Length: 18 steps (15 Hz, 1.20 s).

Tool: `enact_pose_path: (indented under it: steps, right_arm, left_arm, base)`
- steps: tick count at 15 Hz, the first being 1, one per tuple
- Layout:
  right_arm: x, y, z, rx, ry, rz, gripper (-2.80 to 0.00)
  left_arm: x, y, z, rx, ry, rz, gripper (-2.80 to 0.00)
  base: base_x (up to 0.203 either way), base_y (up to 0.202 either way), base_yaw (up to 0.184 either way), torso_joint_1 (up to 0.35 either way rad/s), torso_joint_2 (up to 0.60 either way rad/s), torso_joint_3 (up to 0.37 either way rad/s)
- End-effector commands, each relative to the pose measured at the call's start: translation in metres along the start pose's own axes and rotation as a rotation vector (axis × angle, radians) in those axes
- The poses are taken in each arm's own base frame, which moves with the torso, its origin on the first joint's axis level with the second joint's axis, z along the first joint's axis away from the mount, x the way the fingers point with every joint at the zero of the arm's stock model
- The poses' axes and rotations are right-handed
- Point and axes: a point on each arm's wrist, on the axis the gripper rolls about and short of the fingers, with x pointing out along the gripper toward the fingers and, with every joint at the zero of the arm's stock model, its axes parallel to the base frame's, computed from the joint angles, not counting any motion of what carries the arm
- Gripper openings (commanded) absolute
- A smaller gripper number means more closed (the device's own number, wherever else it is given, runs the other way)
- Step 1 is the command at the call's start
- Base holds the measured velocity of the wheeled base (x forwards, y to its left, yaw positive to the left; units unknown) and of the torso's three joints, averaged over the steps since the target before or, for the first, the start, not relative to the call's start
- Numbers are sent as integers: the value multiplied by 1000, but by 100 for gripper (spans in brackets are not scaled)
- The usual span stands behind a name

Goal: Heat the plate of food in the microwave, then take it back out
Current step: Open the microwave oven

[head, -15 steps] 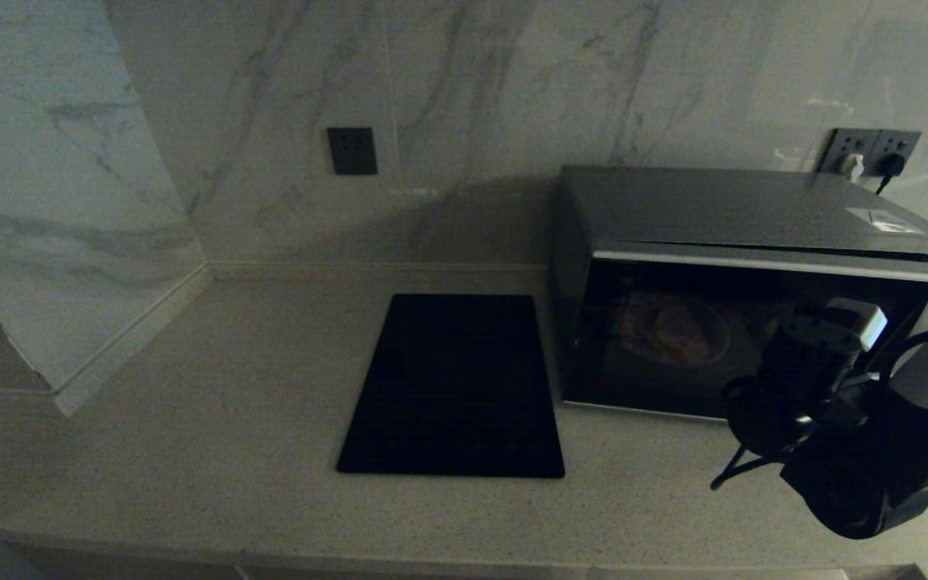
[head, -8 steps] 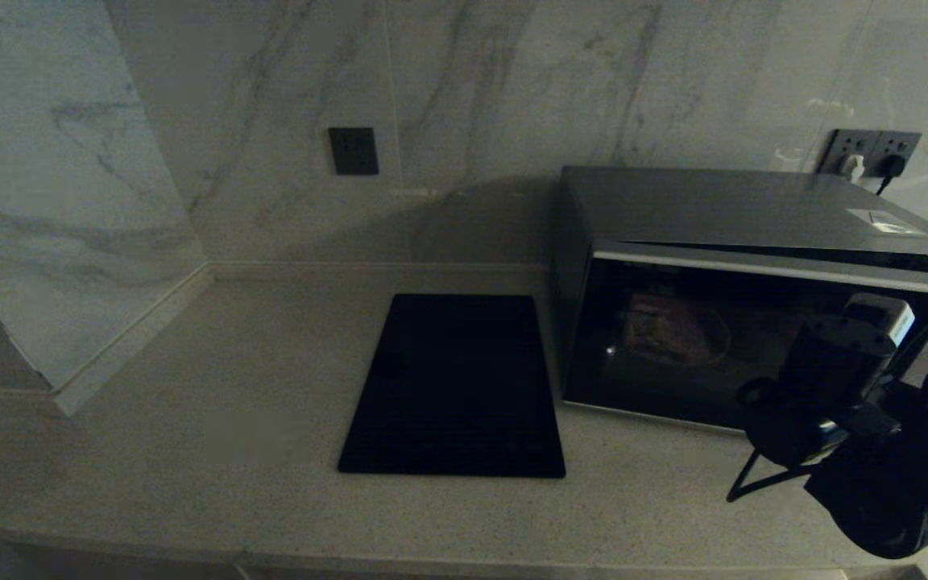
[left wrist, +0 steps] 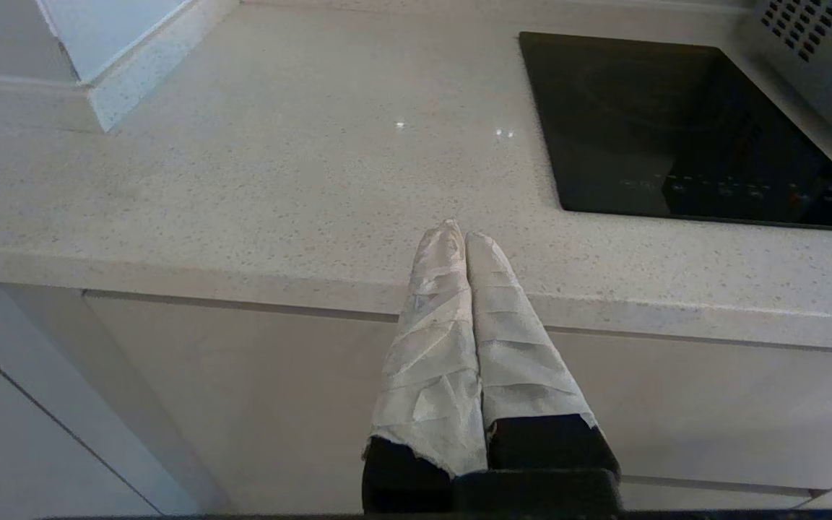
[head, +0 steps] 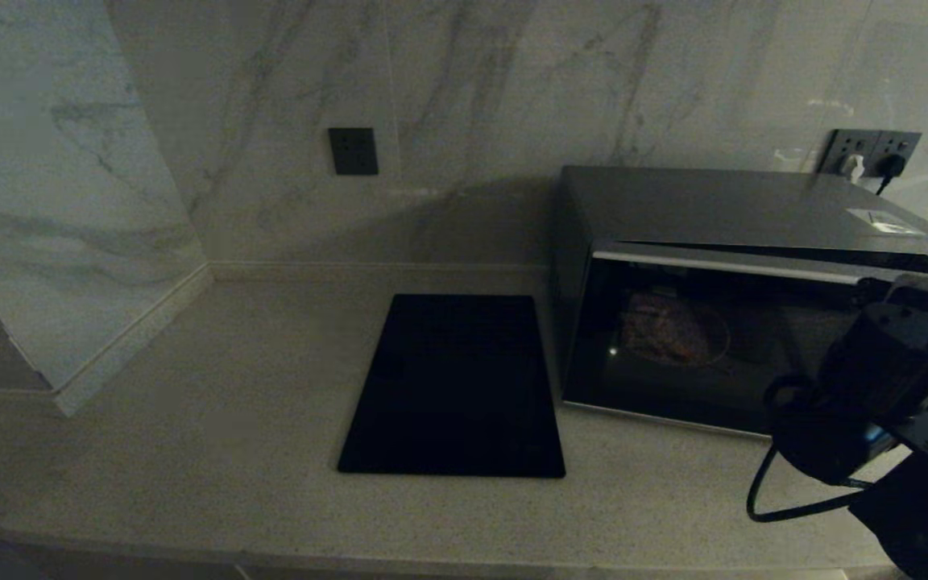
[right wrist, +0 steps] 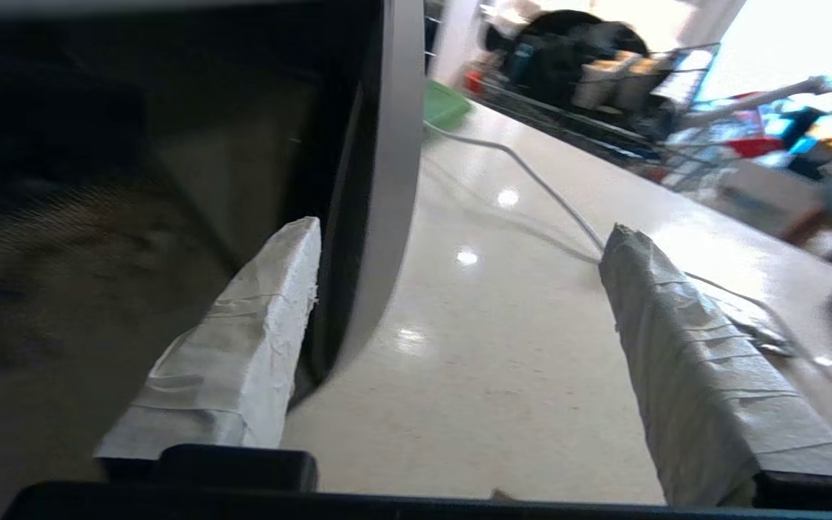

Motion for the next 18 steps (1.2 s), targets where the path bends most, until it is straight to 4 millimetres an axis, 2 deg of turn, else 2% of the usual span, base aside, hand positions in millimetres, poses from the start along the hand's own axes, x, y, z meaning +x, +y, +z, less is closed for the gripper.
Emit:
enact_pose_path:
  steps: [1,4,8,14,16,17,18]
  right_arm:
    - [-14,-19,29,96,-6,42,0]
    - [-23,-48,68,154,-12,81,0]
    - [-23,-86,110,112,-21,84,0]
    - [-22,-98,184,151,-28,74,0]
    - [-21,-104,198,96,-31,71,0]
    - [-18,-107,200,64,-31,54,-85]
    - [-11,-110,201,36,-29,15,-280]
  left_arm:
    - [0,0,0,0,0,0,-280]
    - [0,0,0,0,0,0,-280]
    - [0,0,0,0,0,0,-280]
    - [0,0,0,0,0,0,-280]
    - [0,0,0,0,1,0,-280]
    - [0,0,0,0,0,0,-280]
    - [0,0,0,0,0,0,-280]
  base:
    - [0,0,0,0,0,0]
    - [0,0,0,0,0,0]
    - [0,0,0,0,0,0]
    - [0,0,0,0,0,0]
    - [0,0,0,0,0,0]
    - [0,0,0,0,0,0]
    - [0,0,0,0,0,0]
